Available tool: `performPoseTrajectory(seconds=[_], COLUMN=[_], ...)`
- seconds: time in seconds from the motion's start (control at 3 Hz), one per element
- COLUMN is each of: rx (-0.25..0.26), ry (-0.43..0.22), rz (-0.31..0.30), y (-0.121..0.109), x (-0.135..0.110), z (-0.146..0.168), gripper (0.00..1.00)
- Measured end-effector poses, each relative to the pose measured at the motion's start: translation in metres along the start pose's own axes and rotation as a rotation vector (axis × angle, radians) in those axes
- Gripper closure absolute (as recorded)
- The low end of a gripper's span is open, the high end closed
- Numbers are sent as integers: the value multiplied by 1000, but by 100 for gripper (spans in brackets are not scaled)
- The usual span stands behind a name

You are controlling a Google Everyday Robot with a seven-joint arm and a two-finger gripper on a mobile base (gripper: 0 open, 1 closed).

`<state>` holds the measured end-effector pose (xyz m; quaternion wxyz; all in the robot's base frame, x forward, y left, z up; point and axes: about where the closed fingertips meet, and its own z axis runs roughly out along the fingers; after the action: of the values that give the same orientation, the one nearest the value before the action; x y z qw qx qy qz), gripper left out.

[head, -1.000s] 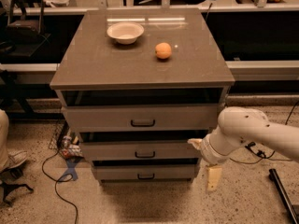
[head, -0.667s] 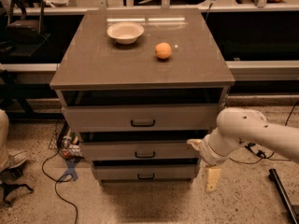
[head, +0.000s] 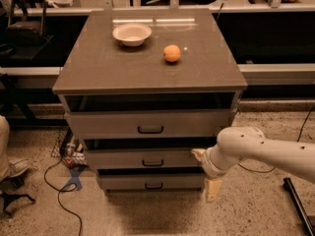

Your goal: Open middle drawer

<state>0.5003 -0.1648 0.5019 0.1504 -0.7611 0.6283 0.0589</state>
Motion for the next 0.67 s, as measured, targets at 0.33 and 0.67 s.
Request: performPoseTrajectory(seconds=[0.33,0.67], rx=[68,109], ry=[-24,-56], rz=[-11,-16], y=[-18,-38], x=[-1,-2], z=[20,43], gripper=[0,0])
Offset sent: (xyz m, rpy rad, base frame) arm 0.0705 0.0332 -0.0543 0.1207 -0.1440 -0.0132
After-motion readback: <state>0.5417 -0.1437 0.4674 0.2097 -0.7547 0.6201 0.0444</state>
